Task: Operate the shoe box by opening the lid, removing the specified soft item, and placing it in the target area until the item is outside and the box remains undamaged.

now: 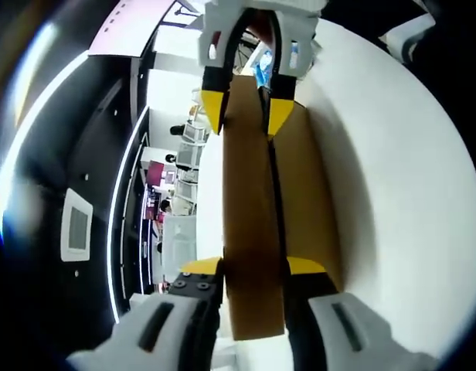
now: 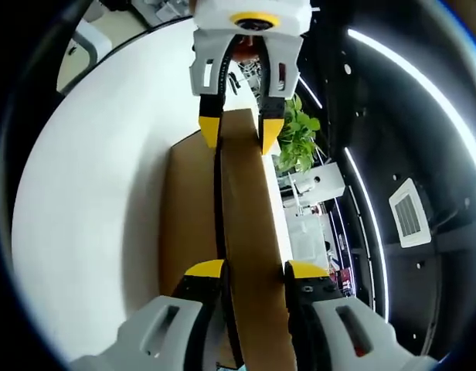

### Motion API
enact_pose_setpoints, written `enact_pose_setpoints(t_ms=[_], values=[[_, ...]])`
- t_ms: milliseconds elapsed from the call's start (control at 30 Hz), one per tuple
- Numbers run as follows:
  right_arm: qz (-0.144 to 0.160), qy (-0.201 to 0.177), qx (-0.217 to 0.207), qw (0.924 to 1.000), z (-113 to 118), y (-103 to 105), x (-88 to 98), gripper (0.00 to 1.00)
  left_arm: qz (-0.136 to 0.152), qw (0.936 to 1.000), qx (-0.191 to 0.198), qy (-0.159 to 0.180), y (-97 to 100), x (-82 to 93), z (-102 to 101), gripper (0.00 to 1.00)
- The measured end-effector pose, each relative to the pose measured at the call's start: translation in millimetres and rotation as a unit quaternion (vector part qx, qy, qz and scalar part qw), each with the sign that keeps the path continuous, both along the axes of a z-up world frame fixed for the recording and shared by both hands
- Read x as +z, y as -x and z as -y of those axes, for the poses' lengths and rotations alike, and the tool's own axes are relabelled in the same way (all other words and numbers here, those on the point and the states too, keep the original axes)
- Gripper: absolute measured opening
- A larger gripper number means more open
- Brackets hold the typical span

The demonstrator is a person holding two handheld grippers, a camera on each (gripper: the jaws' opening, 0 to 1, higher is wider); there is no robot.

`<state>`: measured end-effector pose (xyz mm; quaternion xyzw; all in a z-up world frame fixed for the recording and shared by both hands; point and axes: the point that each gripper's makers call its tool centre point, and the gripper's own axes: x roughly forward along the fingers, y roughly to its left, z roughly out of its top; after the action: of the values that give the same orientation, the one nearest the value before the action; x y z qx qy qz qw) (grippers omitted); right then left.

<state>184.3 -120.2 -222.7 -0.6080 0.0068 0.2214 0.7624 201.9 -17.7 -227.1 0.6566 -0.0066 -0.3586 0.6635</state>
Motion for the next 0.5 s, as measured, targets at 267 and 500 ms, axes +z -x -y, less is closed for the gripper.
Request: enact_pose_setpoints(t_ms=[267, 500], values=[[0.004, -0.002, 0.002, 1.0000, 0.1, 1.1, -2.2, 0.29, 0.008, 1.0000, -0.001, 0.000, 1.0, -0.3, 0.0, 0.31], [-0.001, -0.001, 0.002, 1.0000, -0.5, 0.7, -3.9, 0.29, 0.008, 0.9999, -0.003, -0.006, 3.9, -1.2, 1.1, 0.31]])
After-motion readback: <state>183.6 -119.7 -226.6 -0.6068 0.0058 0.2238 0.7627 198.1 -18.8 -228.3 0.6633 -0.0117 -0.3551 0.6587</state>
